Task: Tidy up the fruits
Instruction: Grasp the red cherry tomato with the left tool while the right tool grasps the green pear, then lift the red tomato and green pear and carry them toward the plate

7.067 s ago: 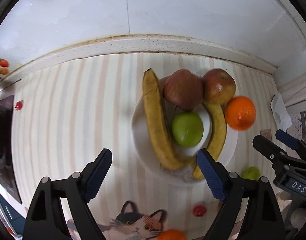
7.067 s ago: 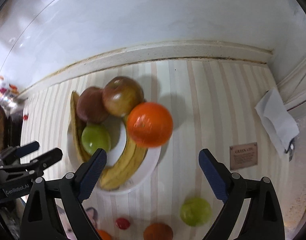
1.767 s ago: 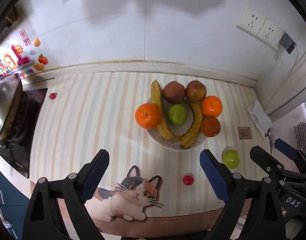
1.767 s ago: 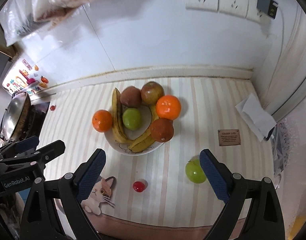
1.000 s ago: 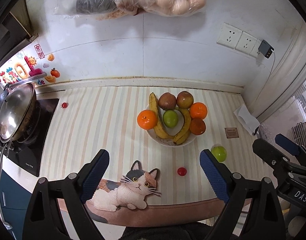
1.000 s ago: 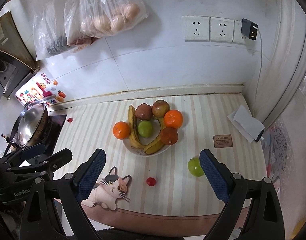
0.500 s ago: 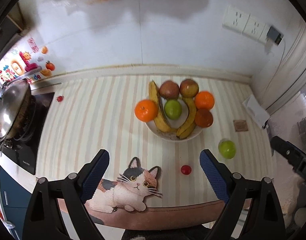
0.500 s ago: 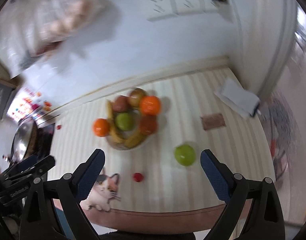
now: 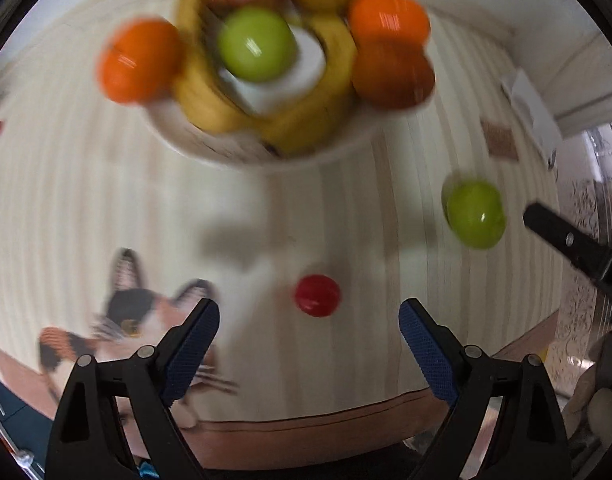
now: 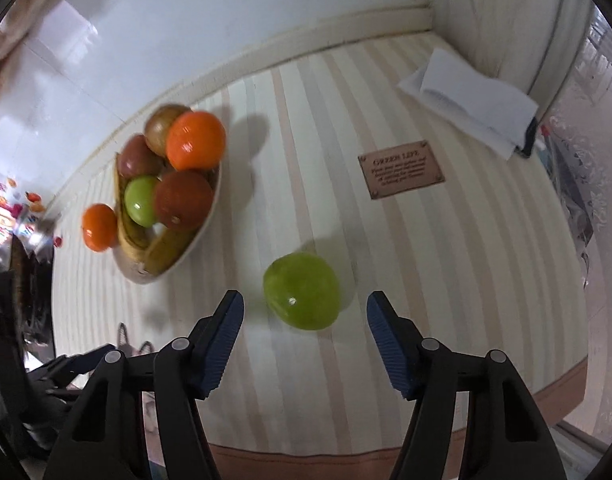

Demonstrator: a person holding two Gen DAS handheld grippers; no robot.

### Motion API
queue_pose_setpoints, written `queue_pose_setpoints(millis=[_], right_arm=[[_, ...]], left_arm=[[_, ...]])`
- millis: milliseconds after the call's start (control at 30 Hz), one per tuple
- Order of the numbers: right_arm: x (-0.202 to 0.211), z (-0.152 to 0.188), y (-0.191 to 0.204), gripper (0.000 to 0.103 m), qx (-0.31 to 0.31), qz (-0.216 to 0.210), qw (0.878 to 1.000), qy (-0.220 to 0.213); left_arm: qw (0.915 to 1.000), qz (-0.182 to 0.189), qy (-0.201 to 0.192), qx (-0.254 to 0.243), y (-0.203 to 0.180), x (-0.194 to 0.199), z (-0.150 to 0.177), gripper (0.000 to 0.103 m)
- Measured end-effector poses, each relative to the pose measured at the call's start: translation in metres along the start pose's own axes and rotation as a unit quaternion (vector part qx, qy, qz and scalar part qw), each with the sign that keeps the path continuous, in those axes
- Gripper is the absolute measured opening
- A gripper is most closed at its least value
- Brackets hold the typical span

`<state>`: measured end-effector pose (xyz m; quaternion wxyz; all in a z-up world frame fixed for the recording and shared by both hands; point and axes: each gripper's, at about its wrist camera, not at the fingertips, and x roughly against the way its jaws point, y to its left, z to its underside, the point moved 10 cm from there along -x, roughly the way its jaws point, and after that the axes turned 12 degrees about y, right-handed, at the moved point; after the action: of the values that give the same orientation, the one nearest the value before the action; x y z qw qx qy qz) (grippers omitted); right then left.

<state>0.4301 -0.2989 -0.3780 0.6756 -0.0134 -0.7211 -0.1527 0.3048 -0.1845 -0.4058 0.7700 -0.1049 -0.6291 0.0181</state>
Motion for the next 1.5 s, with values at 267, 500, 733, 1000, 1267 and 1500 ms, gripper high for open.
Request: queue_pose_setpoints(millis=[267,500,733,1000,1267,1500], right_arm=[[-0.039,-0.015,0.006,0.067,0.032,0.031,0.998,0.037],[-0.058,-0.025,0.022,0.058,0.063,0.029,0.997,0.039],[-0.06,-0.014,0.047,0.058,0.089,0.021,0.995,0.041],[-0.025,-0.005,0.121,0.053,0.128,-0.05,0.99,0.02],[0.009,-0.038,0.188,0.034,0.184,-0.075,0.98,-0.005],[0.004,-0.024,0.192,0.045,0.187,-0.078,0.979,0.023]], left_arm=[[0.9997,-0.022,0.008,-0.011,-0.014,-0.031,-0.005,0.031],[0.9993,-0.032,-0.002,-0.016,-0.007,-0.026,-0.001,0.027],[0.9993,-0.012,-0.025,0.026,0.025,0.004,0.001,0.027],[0.9939,0.033,-0.072,0.078,0.061,0.053,-0.014,0.027],[0.9868,0.065,-0.094,0.115,0.096,0.072,-0.049,0.027],[0.9855,0.071,-0.086,0.128,0.096,0.056,-0.055,0.027]])
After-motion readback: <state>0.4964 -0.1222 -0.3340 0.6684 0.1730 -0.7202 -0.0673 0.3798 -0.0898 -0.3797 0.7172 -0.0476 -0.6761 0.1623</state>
